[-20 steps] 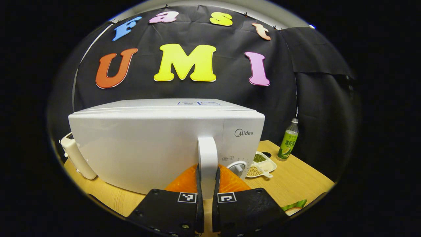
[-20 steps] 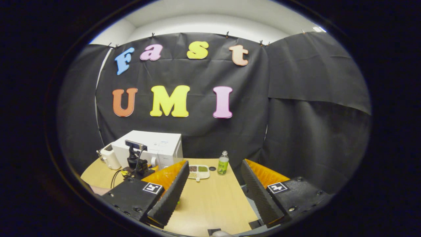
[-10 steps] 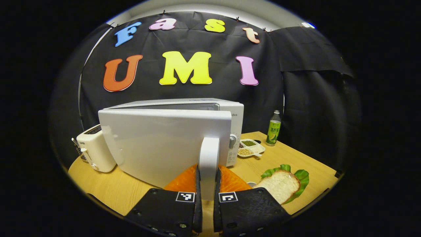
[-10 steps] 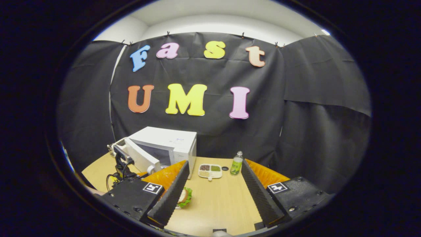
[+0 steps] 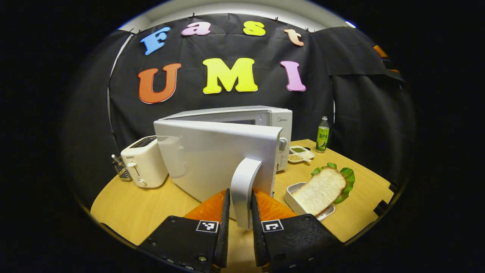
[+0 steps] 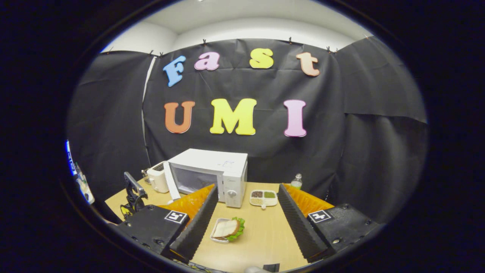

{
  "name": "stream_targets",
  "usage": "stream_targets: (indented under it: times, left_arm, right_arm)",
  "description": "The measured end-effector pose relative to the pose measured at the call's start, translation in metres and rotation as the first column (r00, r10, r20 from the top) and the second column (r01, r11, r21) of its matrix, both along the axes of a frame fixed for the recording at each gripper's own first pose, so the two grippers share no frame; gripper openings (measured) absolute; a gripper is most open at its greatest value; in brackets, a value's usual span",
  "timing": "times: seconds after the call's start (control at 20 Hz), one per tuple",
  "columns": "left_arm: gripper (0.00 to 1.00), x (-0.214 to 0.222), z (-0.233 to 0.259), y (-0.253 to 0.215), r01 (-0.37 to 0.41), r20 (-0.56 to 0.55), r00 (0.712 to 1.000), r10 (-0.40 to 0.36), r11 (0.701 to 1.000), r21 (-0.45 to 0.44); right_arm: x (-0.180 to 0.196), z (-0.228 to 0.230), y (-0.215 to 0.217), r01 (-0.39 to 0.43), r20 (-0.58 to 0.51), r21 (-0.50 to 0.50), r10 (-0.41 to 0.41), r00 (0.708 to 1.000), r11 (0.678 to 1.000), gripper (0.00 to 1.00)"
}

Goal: Open the microwave oven with the left hand, put the food in, and close the microwave oven.

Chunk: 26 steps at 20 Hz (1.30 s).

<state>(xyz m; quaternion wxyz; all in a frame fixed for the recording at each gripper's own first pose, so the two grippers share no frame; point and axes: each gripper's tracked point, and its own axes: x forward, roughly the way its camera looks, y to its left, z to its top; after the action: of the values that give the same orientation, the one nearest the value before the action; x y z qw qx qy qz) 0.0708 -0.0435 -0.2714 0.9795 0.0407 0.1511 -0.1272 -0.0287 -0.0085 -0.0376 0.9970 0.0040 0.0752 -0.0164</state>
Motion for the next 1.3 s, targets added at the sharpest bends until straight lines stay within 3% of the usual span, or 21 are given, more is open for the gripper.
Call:
stream_targets:
  times: [0.05, 0.1, 0.15, 0.2, 0.25, 0.45, 0.55, 0.6, 1.0, 1.05, 1.1, 1.15, 1.3]
  left_arm:
    - [0.39, -0.003, 0.001, 0.008, -0.007, 0.000, 1.000, 0.007, 1.000, 0.003]
    - [0.32, -0.006, 0.000, 0.017, -0.015, -0.002, 1.000, 0.015, 1.000, 0.008]
    - [0.45, -0.008, 0.001, 0.027, -0.029, -0.002, 1.000, 0.029, 0.999, 0.017]
    - [0.52, -0.012, 0.001, 0.034, -0.036, -0.003, 0.999, 0.036, 0.999, 0.022]
    - [0.61, -0.016, 0.002, 0.042, -0.040, -0.001, 0.999, 0.040, 0.999, 0.027]
    - [0.75, -0.029, 0.009, 0.078, -0.070, 0.018, 0.997, 0.069, 0.995, 0.067]
    - [0.92, -0.039, 0.010, 0.097, -0.092, 0.021, 0.996, 0.091, 0.993, 0.070]
    - [0.95, -0.042, 0.008, 0.108, -0.109, 0.017, 0.994, 0.108, 0.991, 0.073]
    - [0.95, -0.078, 0.007, 0.196, -0.259, 0.009, 0.965, 0.261, 0.955, 0.144]
    - [0.95, -0.083, 0.008, 0.207, -0.280, 0.009, 0.959, 0.282, 0.949, 0.148]
    - [0.95, -0.087, 0.009, 0.217, -0.301, 0.010, 0.953, 0.303, 0.941, 0.154]
    - [0.95, -0.091, 0.010, 0.225, -0.316, 0.007, 0.947, 0.320, 0.934, 0.163]
    - [0.96, -0.108, 0.015, 0.248, -0.365, 0.005, 0.929, 0.370, 0.912, 0.187]
  right_arm:
    - [0.001, -0.003, 0.003, -0.010, -0.003, 0.002, 0.010, 1.000, 1.000, 1.00]
    - [0.002, -0.006, 0.006, -0.013, -0.010, 0.000, 0.013, 1.000, 1.000, 1.00]
    - [0.003, -0.008, 0.008, -0.020, -0.013, 0.000, 0.020, 1.000, 1.000, 1.00]
    - [0.006, -0.010, 0.011, -0.025, -0.017, 0.000, 0.025, 1.000, 1.000, 0.92]
    - [0.008, -0.011, 0.015, -0.031, -0.020, 0.000, 0.031, 0.999, 1.000, 0.92]
    - [0.016, -0.022, 0.035, -0.070, -0.041, -0.004, 0.070, 0.997, 0.998, 0.92]
    - [0.023, -0.030, 0.045, -0.093, -0.054, -0.002, 0.093, 0.994, 0.996, 0.92]
    - [0.025, -0.035, 0.048, -0.102, -0.066, -0.001, 0.101, 0.993, 0.995, 0.92]
    - [0.048, -0.089, 0.049, -0.133, -0.169, -0.021, 0.128, 0.977, 0.991, 0.92]
    - [0.051, -0.099, 0.047, -0.138, -0.188, -0.023, 0.131, 0.973, 0.990, 1.00]
    - [0.055, -0.108, 0.045, -0.141, -0.206, -0.021, 0.133, 0.969, 0.990, 0.92]
    - [0.059, -0.118, 0.044, -0.150, -0.226, -0.010, 0.144, 0.963, 0.989, 0.92]
    - [0.073, -0.161, 0.037, -0.171, -0.303, 0.019, 0.168, 0.938, 0.985, 1.00]
